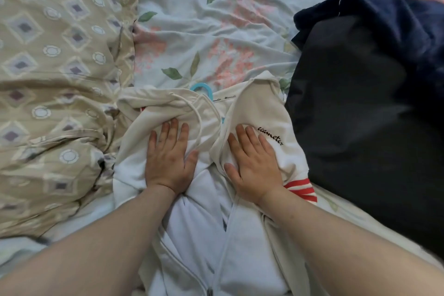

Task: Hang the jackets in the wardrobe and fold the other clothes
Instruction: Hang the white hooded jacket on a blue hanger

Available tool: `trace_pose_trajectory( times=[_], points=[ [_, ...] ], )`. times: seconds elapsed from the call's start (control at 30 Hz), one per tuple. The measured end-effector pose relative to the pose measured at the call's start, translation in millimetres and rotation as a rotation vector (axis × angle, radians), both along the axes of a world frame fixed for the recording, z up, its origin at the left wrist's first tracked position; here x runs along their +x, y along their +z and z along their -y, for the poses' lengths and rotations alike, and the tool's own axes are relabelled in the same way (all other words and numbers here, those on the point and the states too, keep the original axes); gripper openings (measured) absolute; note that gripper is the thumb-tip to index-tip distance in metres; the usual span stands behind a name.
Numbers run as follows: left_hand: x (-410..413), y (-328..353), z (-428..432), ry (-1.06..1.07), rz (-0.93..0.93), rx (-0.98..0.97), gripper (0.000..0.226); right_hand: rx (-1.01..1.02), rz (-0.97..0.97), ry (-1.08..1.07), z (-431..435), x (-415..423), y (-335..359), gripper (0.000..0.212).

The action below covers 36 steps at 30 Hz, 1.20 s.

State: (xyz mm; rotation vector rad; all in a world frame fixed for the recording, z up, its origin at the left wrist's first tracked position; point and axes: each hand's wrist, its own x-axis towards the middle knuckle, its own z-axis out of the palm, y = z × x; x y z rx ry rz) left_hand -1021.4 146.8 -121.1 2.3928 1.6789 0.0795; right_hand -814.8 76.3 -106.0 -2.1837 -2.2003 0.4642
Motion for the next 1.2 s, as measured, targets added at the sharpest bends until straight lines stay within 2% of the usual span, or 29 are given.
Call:
trace_pose_trajectory(
  times=[0.2,0.5,0.77,0.9,1.03,1.13,1.2],
  points=[
    [-0.1,-2.7,-2.4,0.000,-0.014,0.014,0.072,0.017,-0.013,0.002,-2.0,-0.9,-1.7,0.073],
    [0.8,-0.2,-3.1,-0.001,-0.019,-0.020,0.075,-0.061,-0.030,0.006,-2.8,-1.6,2.9,0.070],
    [-0.6,-8.6,-3.8,-0.007,-0.038,0.056,0.079,0.082,-0.093,-0.019,3.8,-4.2,0.9,0.069],
    [-1.7,-11.4,-3.9,-0.033,-0.023,0.076,0.076,0.154,-0.230,-0.111,23.3,-9.0,31.1,0.053],
    [-3.0,-7.1,-3.5,-0.029,0.016,0.107,0.073,0.299,-0.375,-0.259,88.5,-45.0,67.9,0.036],
    [-4.9,-2.3,0.1,-0.055,0.021,0.105,0.068,0.399,-0.380,-0.348,153.1,-86.7,82.8,0.022],
    [-3.6,3.0,-1.6,-0.064,0.012,0.075,0.067,0.352,-0.401,-0.438,186.1,-108.4,85.7,0.016]
  ],
)
